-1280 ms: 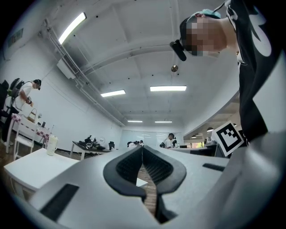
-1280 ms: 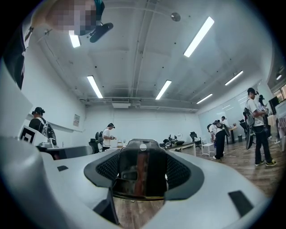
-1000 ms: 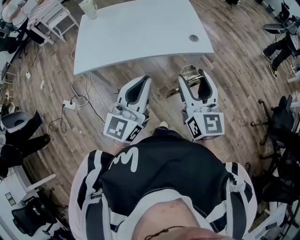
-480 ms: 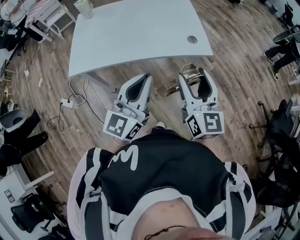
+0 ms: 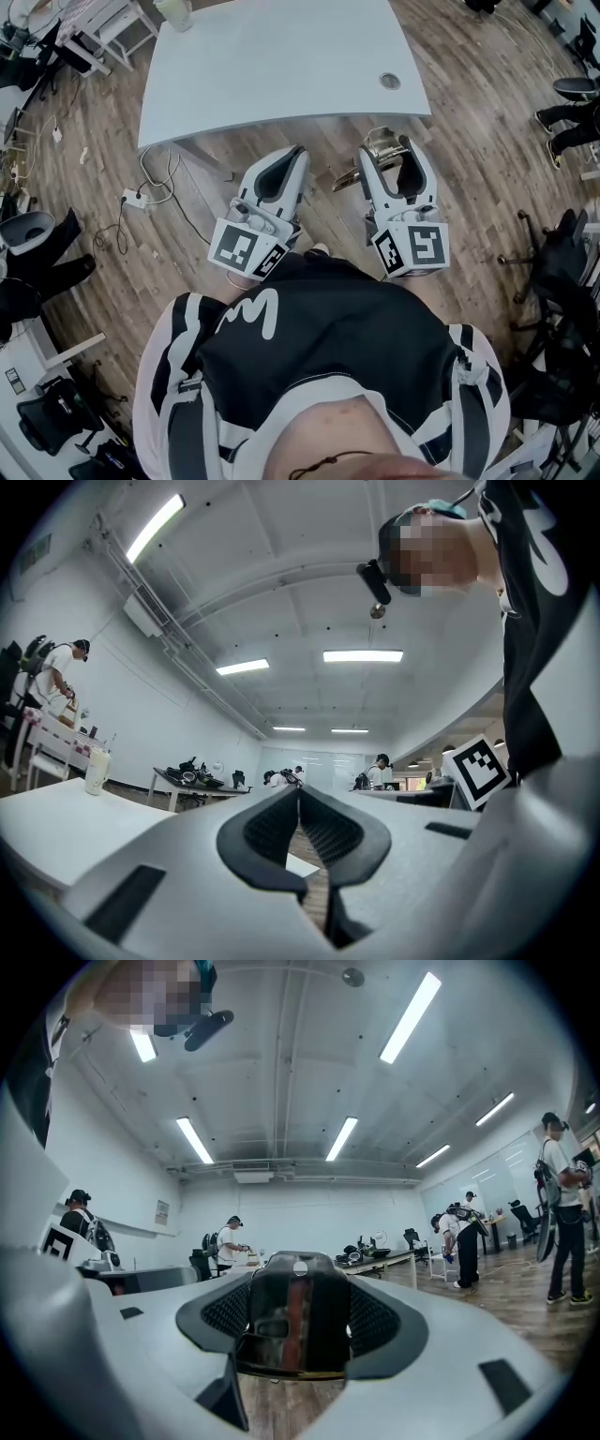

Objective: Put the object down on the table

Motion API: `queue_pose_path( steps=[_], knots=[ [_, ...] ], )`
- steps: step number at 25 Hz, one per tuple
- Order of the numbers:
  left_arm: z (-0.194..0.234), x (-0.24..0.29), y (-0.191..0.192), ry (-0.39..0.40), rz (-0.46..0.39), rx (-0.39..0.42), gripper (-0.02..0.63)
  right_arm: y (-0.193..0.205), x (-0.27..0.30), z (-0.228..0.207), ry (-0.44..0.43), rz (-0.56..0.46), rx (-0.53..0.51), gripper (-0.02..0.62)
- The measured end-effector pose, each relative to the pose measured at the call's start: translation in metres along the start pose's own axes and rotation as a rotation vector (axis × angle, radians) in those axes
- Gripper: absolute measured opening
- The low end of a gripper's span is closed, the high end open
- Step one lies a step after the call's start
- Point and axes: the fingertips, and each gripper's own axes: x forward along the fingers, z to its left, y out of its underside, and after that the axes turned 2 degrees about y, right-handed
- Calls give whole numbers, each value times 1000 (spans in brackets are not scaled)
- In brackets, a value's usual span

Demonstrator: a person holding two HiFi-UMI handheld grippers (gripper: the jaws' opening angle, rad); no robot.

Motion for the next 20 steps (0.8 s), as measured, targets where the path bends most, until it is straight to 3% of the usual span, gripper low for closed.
queue_pose_path(
  steps=[20],
  knots=[
    [-22, 0, 5, 11, 23, -6, 11, 2, -15, -3, -14, 3, 22, 302]
  ],
)
